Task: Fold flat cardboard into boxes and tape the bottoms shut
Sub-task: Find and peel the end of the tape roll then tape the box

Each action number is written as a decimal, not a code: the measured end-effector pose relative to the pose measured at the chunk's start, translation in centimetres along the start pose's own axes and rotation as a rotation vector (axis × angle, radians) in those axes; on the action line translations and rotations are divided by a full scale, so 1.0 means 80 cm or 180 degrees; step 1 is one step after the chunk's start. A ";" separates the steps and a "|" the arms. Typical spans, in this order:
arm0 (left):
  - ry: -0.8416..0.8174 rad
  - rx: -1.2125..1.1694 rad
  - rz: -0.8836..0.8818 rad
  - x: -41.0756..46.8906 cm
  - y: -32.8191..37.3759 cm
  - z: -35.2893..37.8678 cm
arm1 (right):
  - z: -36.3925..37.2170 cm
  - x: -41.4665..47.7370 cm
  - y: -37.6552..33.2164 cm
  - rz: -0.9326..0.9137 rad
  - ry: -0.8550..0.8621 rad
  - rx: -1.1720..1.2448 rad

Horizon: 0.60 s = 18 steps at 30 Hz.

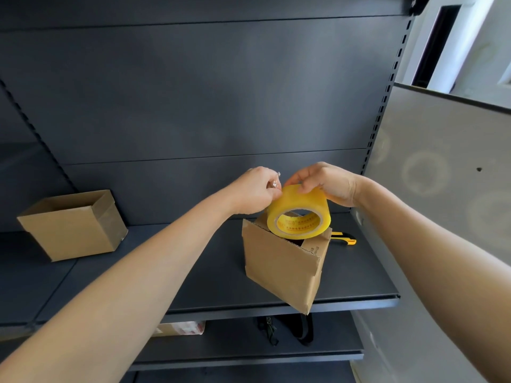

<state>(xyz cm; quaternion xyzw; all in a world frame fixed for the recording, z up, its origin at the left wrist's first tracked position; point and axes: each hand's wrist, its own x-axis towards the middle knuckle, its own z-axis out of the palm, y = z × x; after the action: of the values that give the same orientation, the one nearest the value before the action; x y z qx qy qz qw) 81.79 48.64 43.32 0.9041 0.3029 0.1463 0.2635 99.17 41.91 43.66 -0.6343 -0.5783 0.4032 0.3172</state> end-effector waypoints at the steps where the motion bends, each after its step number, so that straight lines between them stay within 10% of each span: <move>1: -0.0030 0.0011 -0.0015 0.001 -0.001 0.002 | -0.001 0.000 -0.001 0.0000 -0.0012 -0.0059; 9: 0.0005 0.0354 0.0158 0.000 -0.015 0.022 | -0.002 0.004 -0.004 -0.0071 0.0179 -0.0318; 18: 0.0319 -0.0994 0.0040 0.003 -0.019 0.008 | -0.011 0.007 -0.002 -0.0080 0.0203 -0.0182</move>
<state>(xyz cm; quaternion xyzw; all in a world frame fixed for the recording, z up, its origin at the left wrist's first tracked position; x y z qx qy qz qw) 81.54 49.57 41.97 0.8456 0.2836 0.2381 0.3844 99.92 42.56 44.12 -0.6483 -0.5872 0.3621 0.3222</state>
